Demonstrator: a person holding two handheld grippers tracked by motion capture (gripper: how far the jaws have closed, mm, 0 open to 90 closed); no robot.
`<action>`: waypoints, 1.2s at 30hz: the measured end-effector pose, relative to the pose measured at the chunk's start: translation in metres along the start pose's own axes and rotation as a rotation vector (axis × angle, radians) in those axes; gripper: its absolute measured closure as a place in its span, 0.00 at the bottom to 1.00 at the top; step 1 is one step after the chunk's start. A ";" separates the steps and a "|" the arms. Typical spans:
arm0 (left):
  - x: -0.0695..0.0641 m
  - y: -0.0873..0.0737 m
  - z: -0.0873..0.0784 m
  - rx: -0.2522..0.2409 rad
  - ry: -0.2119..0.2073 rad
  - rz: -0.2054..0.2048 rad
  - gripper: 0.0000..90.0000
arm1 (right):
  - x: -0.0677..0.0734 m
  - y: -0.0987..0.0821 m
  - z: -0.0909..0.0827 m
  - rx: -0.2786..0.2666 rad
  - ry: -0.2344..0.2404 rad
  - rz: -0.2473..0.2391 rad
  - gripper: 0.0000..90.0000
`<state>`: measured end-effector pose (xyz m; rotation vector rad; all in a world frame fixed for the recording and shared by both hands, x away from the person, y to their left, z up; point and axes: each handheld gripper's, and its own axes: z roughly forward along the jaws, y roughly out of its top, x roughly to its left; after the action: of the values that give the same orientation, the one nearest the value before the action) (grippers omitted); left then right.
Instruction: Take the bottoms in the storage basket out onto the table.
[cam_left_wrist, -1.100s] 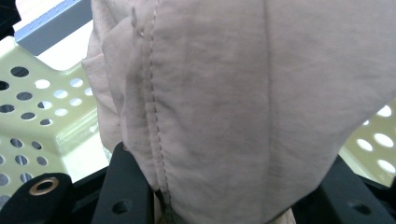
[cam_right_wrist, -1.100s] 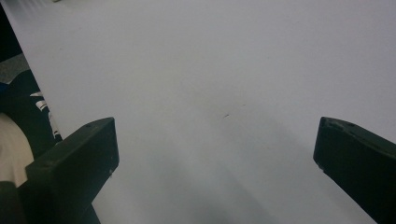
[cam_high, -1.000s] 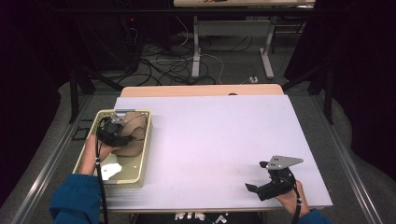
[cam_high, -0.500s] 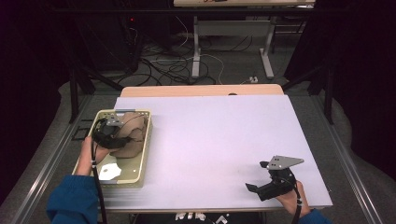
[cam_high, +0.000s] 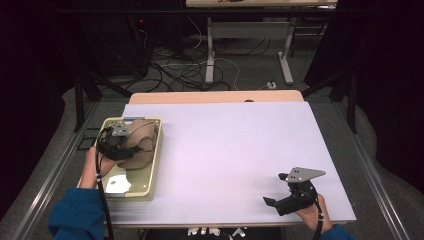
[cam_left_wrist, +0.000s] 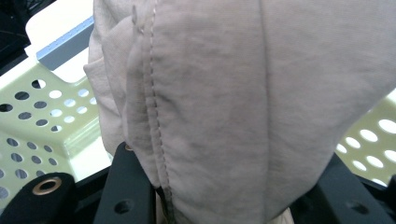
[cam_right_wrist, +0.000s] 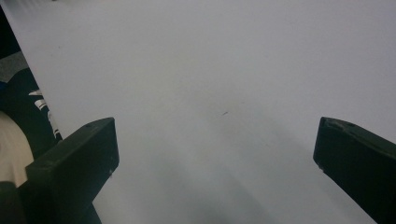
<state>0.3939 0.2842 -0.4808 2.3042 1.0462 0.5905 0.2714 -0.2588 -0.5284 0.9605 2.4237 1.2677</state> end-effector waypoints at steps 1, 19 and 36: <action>0.000 0.000 -0.001 0.002 0.001 0.004 0.64 | 0.000 0.000 0.000 0.000 -0.001 -0.001 0.00; 0.000 0.004 -0.016 -0.034 -0.012 0.012 0.64 | 0.001 -0.001 -0.003 0.003 -0.008 0.008 0.00; -0.001 0.008 -0.033 -0.078 -0.018 0.034 0.65 | 0.001 -0.001 -0.003 0.003 -0.001 0.008 0.00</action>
<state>0.3782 0.2887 -0.4511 2.2596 0.9608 0.6122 0.2690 -0.2604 -0.5273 0.9726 2.4244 1.2659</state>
